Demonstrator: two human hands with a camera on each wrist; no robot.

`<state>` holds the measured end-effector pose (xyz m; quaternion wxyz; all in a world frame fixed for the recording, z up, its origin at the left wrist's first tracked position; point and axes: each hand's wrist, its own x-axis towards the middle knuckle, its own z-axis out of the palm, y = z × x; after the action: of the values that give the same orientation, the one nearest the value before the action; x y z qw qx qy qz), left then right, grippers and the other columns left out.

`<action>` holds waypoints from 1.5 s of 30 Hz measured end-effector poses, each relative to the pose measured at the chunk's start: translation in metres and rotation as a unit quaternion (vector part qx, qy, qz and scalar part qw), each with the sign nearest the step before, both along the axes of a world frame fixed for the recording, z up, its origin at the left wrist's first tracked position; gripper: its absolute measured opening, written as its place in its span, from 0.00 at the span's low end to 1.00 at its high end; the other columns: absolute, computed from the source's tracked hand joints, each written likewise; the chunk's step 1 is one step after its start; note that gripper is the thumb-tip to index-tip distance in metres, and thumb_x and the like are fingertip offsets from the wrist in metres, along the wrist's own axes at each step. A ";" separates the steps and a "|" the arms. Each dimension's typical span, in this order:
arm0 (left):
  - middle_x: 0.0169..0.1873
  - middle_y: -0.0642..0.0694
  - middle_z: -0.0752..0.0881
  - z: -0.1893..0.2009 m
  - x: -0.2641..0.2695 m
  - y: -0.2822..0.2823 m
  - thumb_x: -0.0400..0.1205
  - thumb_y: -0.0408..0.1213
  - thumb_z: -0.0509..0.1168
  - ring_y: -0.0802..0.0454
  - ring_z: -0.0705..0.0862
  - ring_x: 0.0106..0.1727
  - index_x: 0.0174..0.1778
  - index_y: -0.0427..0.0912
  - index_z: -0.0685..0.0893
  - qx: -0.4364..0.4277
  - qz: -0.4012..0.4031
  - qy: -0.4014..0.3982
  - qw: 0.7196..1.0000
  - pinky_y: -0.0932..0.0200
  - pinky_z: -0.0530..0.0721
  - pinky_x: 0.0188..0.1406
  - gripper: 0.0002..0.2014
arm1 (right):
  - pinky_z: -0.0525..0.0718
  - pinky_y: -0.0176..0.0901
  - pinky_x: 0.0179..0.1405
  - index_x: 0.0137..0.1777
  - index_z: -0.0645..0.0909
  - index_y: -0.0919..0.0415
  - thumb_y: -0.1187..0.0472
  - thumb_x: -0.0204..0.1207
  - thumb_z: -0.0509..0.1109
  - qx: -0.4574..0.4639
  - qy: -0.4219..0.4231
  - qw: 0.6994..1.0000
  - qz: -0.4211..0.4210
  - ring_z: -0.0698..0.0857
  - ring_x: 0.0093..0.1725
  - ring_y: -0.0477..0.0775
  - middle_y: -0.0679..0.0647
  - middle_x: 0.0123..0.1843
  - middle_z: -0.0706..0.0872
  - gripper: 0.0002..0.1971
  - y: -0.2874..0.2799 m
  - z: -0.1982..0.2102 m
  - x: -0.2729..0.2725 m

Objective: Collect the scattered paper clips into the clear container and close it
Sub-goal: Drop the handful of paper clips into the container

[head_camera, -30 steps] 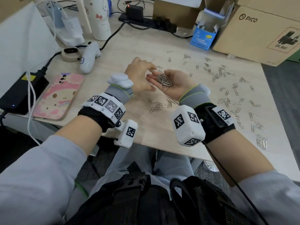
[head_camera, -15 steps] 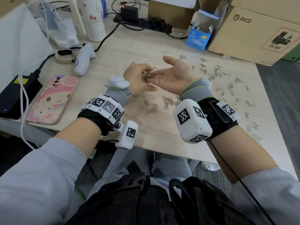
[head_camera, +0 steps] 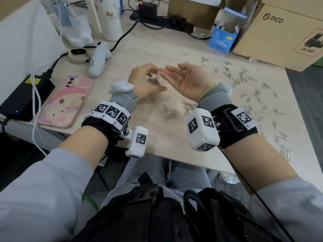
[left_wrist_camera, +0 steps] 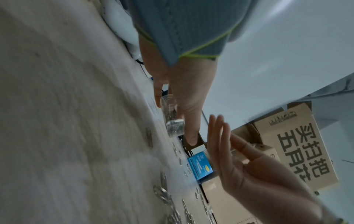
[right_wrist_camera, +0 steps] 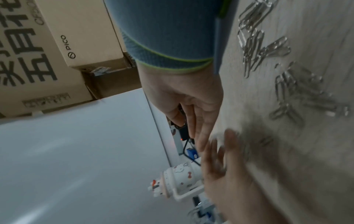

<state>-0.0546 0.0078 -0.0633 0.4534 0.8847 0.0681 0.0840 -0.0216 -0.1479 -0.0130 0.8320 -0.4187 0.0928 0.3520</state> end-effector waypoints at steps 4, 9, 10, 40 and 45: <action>0.50 0.53 0.85 -0.008 -0.006 0.018 0.62 0.44 0.80 0.58 0.82 0.51 0.58 0.46 0.83 0.004 0.048 -0.003 0.999 0.75 0.75 0.47 0.28 | 0.89 0.36 0.31 0.42 0.79 0.71 0.72 0.79 0.62 -0.126 -0.048 0.990 -0.034 0.89 0.27 0.54 0.60 0.30 0.89 0.07 0.002 -0.021 0.000; 0.55 0.47 0.87 -0.016 -0.013 0.027 0.64 0.39 0.79 0.57 0.81 0.49 0.59 0.45 0.83 -0.005 0.055 0.006 0.998 0.67 0.77 0.53 0.26 | 0.77 0.30 0.22 0.37 0.82 0.62 0.73 0.72 0.70 -0.353 -0.247 0.900 0.062 0.83 0.21 0.42 0.56 0.33 0.83 0.07 0.013 -0.037 -0.009; 0.55 0.46 0.87 -0.017 -0.014 0.027 0.64 0.39 0.79 0.57 0.81 0.49 0.59 0.44 0.83 -0.008 0.055 0.004 0.998 0.67 0.78 0.53 0.26 | 0.77 0.32 0.22 0.35 0.81 0.61 0.73 0.71 0.72 -0.385 -0.279 0.876 0.086 0.82 0.20 0.43 0.56 0.31 0.82 0.08 0.017 -0.038 -0.010; 0.47 0.48 0.85 0.019 -0.032 -0.050 0.65 0.42 0.79 0.52 0.80 0.37 0.54 0.43 0.84 0.176 -0.140 0.093 0.970 0.60 0.76 0.44 0.22 | 0.86 0.48 0.47 0.59 0.84 0.51 0.58 0.69 0.70 -0.632 -0.334 0.698 -0.038 0.86 0.45 0.56 0.52 0.59 0.86 0.17 -0.098 -0.046 -0.034; 0.42 0.47 0.86 0.004 -0.036 -0.059 0.66 0.40 0.78 0.51 0.81 0.40 0.48 0.44 0.87 0.222 -0.132 0.117 0.959 0.64 0.71 0.41 0.16 | 0.77 0.46 0.63 0.60 0.83 0.60 0.60 0.77 0.60 -0.672 -0.338 0.658 0.034 0.79 0.66 0.64 0.61 0.57 0.83 0.15 -0.114 -0.054 -0.057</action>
<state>-0.0903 -0.0510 -0.0591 0.2417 0.9678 -0.0170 -0.0680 -0.0789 -0.2622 -0.0670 0.2855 -0.9567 0.0018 0.0564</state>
